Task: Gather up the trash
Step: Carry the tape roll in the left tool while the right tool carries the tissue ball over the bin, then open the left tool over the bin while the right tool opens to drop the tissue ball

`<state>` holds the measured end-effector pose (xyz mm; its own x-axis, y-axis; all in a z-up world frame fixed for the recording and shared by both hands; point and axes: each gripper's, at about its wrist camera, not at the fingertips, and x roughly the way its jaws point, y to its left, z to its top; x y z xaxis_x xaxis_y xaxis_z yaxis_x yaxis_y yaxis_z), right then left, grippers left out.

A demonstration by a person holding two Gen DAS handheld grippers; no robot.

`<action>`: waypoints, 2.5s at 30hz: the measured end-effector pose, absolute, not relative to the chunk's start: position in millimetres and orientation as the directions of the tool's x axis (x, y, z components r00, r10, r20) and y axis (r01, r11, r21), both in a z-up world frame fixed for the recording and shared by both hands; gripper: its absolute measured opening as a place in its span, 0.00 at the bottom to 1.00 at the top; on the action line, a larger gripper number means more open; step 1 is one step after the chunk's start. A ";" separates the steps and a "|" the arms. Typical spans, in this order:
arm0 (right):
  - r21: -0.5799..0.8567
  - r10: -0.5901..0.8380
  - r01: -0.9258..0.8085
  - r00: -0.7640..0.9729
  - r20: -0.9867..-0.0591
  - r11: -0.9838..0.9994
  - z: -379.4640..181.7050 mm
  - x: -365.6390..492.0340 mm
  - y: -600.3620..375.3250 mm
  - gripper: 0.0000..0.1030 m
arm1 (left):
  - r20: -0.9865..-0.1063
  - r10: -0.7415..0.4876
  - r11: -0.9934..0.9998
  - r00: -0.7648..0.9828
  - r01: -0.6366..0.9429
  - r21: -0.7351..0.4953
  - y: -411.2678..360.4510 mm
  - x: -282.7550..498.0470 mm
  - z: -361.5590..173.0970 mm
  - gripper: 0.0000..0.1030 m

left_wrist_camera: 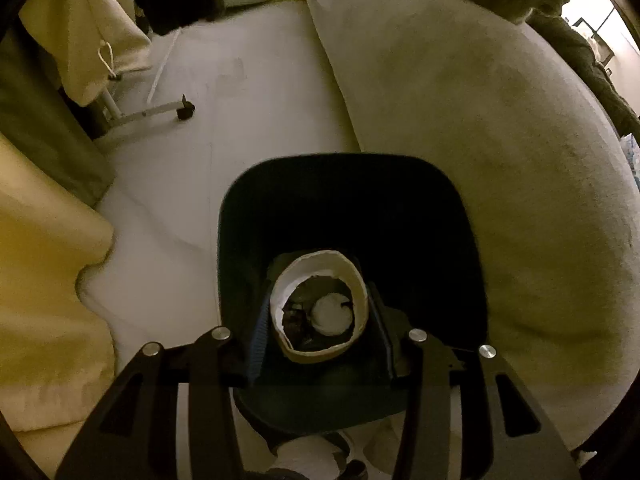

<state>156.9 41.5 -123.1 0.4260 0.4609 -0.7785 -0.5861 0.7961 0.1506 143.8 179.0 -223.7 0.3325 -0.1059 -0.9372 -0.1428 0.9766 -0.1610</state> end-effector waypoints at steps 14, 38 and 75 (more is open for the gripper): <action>0.163 0.446 -0.600 0.359 -0.820 0.783 -149.2 168.1 79.8 0.35 | -0.958 -0.162 0.965 0.237 -0.164 -0.204 193.0 137.6 -258.4 0.64; 0.153 0.361 -0.578 0.263 -0.895 0.802 -209.9 187.4 114.0 0.35 | -0.929 -0.125 0.948 0.347 -0.234 -0.215 256.2 94.3 -218.0 0.60; 0.057 0.172 -0.608 0.133 -0.976 0.792 -302.5 184.7 139.6 0.70 | -0.708 -0.118 0.975 0.696 -0.052 -0.215 254.5 83.7 -68.4 0.42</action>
<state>184.7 139.6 -302.5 0.1330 0.1719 -0.9761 -0.6081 0.7918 0.0566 83.7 254.5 -68.4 0.6960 -0.1184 -0.7082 -0.0524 0.9753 -0.2145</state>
